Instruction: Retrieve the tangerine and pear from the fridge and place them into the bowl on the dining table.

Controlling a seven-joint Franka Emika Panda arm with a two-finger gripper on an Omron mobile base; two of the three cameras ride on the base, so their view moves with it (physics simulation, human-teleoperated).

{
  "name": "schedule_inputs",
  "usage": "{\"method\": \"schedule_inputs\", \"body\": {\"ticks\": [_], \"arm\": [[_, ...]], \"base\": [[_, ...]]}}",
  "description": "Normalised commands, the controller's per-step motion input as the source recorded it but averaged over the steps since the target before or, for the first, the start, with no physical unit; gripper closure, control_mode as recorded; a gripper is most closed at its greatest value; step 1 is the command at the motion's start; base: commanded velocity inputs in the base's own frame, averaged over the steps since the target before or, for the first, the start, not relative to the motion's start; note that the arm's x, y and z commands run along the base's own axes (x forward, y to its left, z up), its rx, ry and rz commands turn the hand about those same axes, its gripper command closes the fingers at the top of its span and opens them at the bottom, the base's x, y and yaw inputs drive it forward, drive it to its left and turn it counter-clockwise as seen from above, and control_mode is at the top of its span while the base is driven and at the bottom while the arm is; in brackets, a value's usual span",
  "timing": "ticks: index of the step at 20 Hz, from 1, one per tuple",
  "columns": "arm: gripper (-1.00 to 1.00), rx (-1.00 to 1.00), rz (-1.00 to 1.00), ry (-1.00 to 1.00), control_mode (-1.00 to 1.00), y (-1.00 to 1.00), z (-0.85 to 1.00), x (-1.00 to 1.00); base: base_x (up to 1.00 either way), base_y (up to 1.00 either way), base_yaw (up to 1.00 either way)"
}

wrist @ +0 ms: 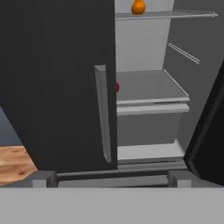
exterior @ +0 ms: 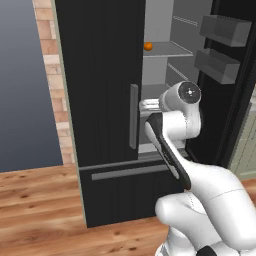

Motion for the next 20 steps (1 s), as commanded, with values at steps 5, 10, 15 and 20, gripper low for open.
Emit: {"method": "schedule_inputs", "body": {"ticks": [5,10,15,20], "arm": [[-1.00,0.00,0.00,0.00,-1.00,0.00,-0.22,0.53],[-1.00,0.00,0.01,0.08,-1.00,0.03,-0.13,0.61],[-1.00,0.00,0.02,0.14,-1.00,0.14,-0.22,0.64],[-1.00,0.00,0.00,0.04,-1.00,0.09,-0.19,0.63]], "base": [[0.00,0.00,0.00],[0.00,0.00,0.00],[0.00,0.00,0.00],[0.00,0.00,0.00]]}}
